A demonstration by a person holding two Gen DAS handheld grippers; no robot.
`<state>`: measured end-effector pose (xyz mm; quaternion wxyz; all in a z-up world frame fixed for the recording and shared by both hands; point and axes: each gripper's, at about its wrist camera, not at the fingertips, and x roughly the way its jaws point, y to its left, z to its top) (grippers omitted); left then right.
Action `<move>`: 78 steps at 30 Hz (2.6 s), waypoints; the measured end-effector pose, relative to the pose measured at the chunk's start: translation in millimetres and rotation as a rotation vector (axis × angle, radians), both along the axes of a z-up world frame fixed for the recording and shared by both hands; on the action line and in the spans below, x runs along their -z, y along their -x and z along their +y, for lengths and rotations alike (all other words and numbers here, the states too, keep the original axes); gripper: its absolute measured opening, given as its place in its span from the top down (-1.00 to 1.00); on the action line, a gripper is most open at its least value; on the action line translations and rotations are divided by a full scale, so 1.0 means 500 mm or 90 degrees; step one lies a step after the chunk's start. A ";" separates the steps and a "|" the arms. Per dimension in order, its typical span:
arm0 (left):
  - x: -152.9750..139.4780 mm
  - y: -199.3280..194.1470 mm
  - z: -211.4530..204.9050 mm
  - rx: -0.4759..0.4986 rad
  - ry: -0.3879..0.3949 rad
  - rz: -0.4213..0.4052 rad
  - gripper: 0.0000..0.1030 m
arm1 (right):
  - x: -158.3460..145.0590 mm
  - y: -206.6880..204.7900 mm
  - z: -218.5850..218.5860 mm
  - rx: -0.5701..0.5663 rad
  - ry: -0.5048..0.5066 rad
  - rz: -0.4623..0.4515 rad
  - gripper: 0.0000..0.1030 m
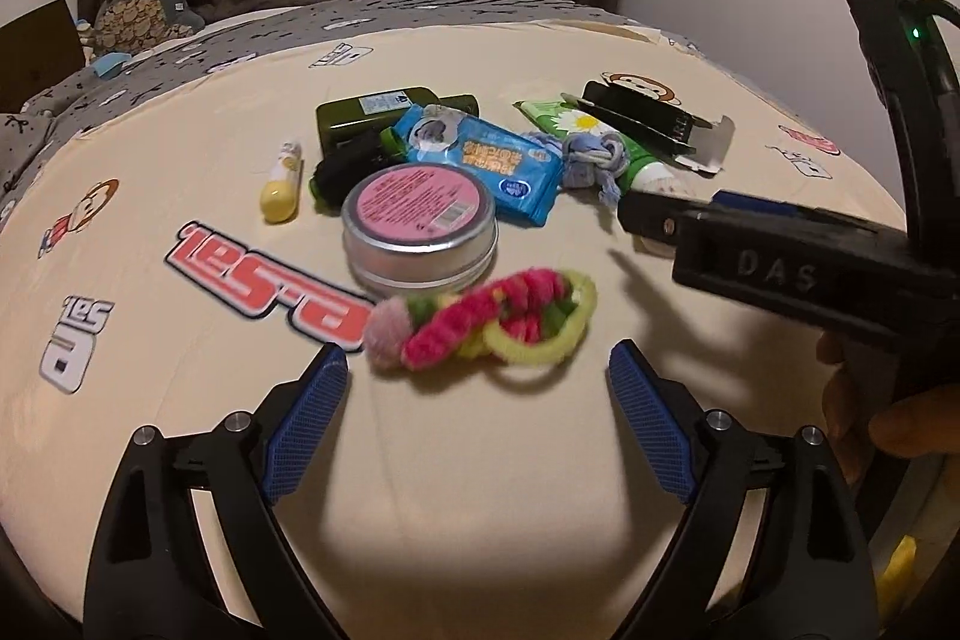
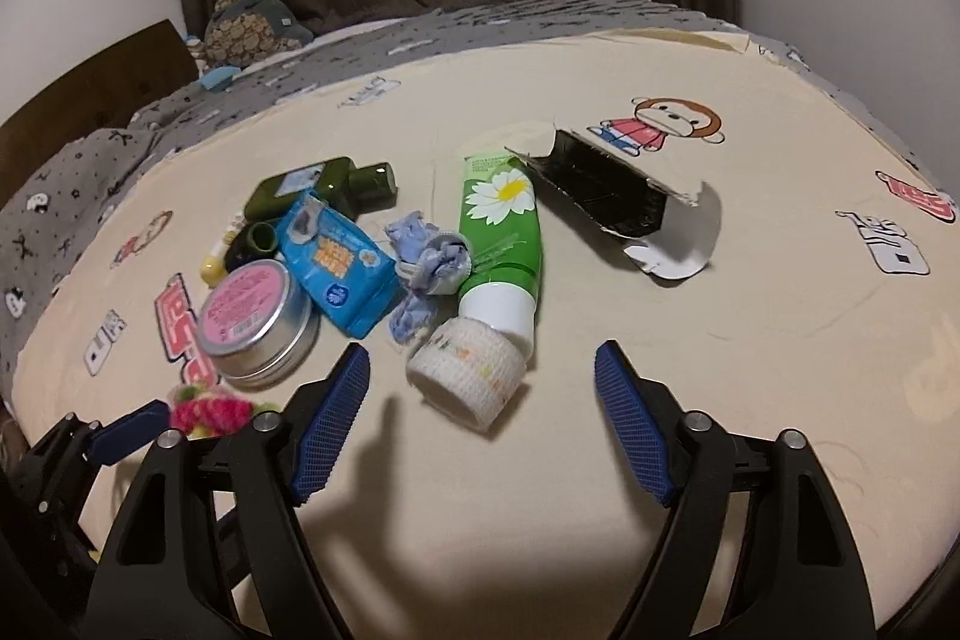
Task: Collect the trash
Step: 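Grasp the pink pipe cleaner with left tool while right tool grasps the white tape roll, then carry both items down into the bin and open both tools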
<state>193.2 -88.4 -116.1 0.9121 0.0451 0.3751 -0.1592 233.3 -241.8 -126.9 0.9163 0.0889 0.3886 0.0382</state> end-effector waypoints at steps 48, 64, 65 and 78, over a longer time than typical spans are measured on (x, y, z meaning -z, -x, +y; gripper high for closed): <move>0.093 0.352 0.113 0.036 -0.001 0.119 -0.30 | 0.073 0.408 0.077 -0.137 -0.004 0.068 0.24; 0.275 0.358 0.087 0.062 -0.032 0.294 -0.31 | 0.236 0.415 0.122 -0.168 -0.020 0.234 0.24; 0.278 0.357 0.088 0.062 -0.032 0.298 -0.31 | 0.239 0.415 0.124 -0.169 -0.022 0.237 0.22; 0.288 0.348 0.091 0.057 -0.024 0.317 -0.63 | 0.235 0.400 0.100 -0.149 -0.042 0.235 -0.16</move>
